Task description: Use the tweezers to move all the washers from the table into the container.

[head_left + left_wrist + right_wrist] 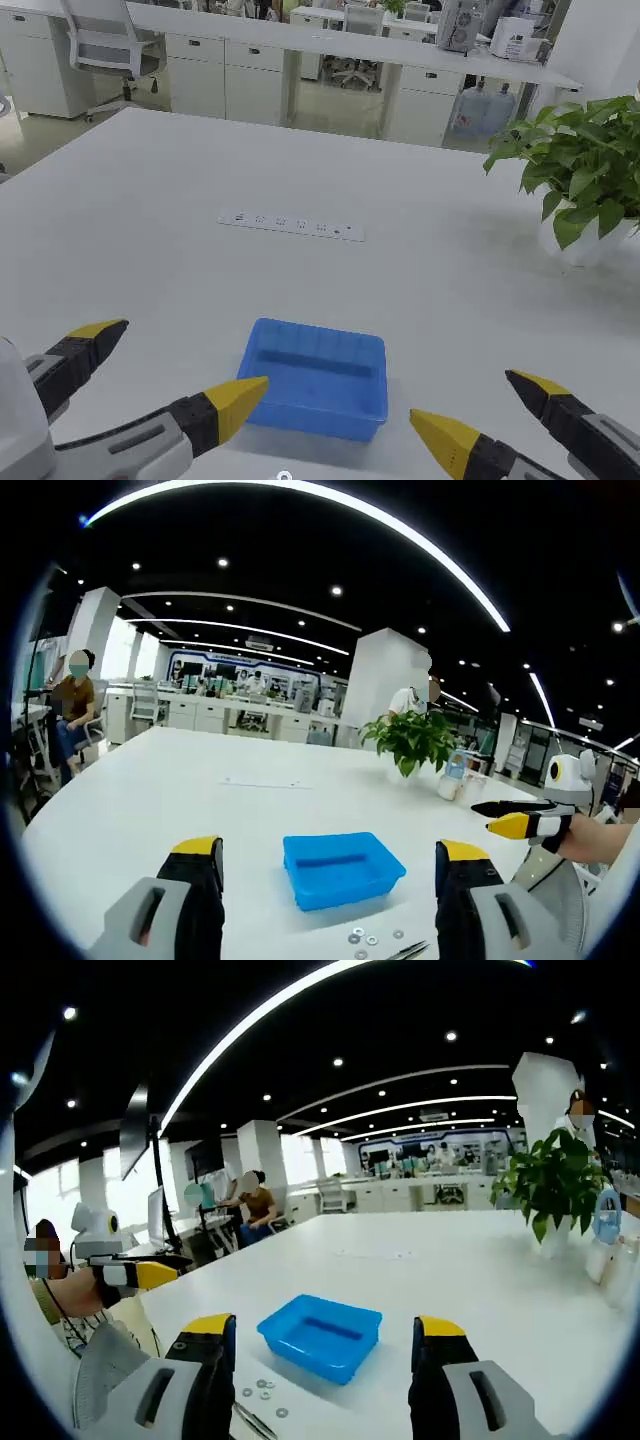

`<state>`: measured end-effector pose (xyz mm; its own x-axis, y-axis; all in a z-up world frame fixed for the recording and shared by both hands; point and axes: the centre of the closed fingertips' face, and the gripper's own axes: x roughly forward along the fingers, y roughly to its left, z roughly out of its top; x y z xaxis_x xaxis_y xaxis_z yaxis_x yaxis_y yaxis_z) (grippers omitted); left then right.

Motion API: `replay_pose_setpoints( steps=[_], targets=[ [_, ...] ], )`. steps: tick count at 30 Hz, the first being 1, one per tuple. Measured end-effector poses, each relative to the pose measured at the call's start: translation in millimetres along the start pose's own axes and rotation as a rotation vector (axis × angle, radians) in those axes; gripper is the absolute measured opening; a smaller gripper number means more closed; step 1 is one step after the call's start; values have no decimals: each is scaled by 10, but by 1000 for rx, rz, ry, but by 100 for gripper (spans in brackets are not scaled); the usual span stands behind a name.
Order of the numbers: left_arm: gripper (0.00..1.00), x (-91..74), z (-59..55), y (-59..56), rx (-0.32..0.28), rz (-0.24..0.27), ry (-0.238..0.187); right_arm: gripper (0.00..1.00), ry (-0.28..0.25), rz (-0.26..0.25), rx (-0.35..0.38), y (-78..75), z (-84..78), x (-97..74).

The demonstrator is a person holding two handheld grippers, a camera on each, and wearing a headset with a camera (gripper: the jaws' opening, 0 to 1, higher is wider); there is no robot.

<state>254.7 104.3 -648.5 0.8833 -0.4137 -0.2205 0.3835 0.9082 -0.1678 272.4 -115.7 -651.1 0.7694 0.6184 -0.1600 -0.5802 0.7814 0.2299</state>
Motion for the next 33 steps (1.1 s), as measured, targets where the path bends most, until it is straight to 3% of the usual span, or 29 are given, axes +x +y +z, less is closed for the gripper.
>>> replay_pose_setpoints(
  steps=[22,33],
  targets=[
    [85,-6,-3,57,-8,5,-1,69,24,0,-15,8,-53,26],
    [85,0,-59,63,-12,7,14,69,51,-9,-33,-13,-110,39]
  ],
)
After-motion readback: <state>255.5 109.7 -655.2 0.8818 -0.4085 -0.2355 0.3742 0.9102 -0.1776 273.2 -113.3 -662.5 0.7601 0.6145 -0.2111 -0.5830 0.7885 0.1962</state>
